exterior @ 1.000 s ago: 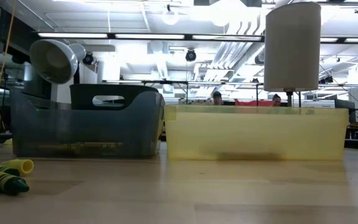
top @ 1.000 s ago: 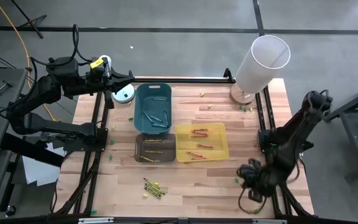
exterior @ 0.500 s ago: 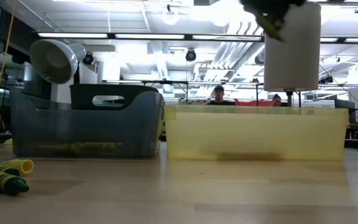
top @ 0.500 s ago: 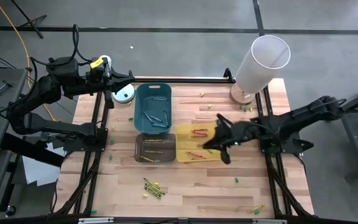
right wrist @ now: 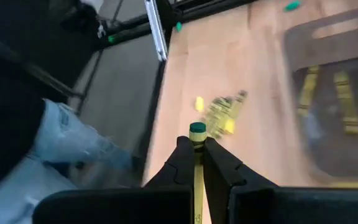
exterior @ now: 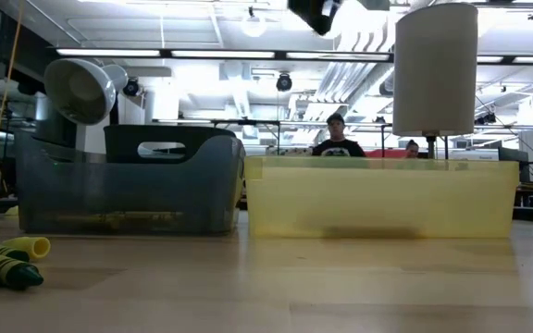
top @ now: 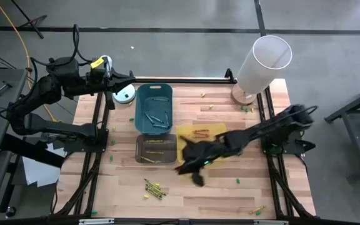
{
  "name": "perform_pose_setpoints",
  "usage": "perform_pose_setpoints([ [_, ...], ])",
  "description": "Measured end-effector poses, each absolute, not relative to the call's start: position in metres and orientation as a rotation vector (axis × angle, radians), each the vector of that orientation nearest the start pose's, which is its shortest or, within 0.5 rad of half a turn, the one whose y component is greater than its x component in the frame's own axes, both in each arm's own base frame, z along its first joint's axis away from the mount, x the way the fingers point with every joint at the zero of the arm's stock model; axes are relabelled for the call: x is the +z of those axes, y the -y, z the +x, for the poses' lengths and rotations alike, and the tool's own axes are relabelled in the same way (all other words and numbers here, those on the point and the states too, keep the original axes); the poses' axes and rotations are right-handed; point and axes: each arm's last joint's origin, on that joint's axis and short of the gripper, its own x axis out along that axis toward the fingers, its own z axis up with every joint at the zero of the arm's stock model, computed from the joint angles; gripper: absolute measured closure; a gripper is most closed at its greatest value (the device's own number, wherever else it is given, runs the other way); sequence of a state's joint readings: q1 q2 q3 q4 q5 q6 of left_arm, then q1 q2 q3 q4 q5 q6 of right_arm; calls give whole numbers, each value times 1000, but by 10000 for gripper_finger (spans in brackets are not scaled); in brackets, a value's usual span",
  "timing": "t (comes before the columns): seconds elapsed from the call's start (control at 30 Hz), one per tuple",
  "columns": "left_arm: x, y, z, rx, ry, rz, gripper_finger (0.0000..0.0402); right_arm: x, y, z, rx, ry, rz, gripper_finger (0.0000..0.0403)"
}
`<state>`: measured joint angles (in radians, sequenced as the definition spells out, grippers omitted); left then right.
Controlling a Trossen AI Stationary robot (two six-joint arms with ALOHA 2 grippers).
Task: Sort crayons
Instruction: Move the green crayon to the bottom left of the table
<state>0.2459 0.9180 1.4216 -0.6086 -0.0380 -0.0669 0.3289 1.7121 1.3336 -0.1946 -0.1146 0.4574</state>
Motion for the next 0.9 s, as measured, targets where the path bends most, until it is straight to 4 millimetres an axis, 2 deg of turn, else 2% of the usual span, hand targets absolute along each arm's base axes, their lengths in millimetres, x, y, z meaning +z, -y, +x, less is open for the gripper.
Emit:
perform_pose_setpoints([
  [0.27,474,-35,136,286,-97,-56,402,255,-167,460,233,-700,686,403],
  [0.47,474,-35,136,286,-96,-58,401,232,-188,511,260,-729,701,403],
  [0.6,474,-35,136,286,-95,-58,401,217,-194,531,265,-767,703,403],
  [0.7,475,-34,133,286,-86,-57,402,200,-195,537,296,-797,726,403],
  [0.9,477,-33,128,286,-75,-56,402,171,-193,533,260,-885,757,403],
])
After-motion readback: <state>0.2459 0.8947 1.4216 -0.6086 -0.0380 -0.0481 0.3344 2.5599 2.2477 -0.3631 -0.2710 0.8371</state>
